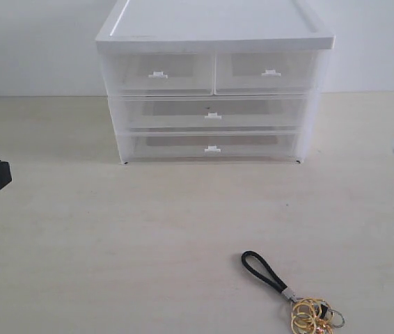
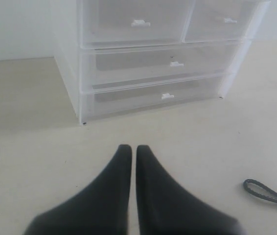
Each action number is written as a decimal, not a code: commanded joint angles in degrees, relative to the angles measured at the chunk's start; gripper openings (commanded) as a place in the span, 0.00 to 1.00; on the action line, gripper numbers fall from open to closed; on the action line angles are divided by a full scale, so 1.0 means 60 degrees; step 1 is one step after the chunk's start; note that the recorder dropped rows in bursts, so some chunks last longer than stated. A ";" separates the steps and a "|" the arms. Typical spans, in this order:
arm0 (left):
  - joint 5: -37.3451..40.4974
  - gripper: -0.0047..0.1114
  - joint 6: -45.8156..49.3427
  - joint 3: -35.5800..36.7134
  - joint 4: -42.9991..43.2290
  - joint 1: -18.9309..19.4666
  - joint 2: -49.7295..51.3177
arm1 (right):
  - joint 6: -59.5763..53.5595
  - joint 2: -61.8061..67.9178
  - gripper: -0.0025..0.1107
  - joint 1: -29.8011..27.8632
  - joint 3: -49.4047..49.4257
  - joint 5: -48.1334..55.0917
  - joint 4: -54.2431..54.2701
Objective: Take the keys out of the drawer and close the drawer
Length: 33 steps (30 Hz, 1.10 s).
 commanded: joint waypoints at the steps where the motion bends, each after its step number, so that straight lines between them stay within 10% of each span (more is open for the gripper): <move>1: -0.0001 0.08 -0.0066 0.0062 -0.0120 -0.0016 -0.0034 | -0.0673 -0.0997 0.02 -0.1635 0.0018 -0.1182 -0.0111; 11: -0.0032 0.08 -0.0066 0.0062 -0.0120 -0.0016 -0.0034 | -0.0869 -0.3337 0.02 -0.3141 0.1568 -0.1539 -0.0111; 33: -0.0010 0.08 -0.0066 0.0062 -0.0120 -0.0016 -0.0034 | -0.1112 -0.4948 0.02 -0.3211 0.2320 -0.2014 0.0599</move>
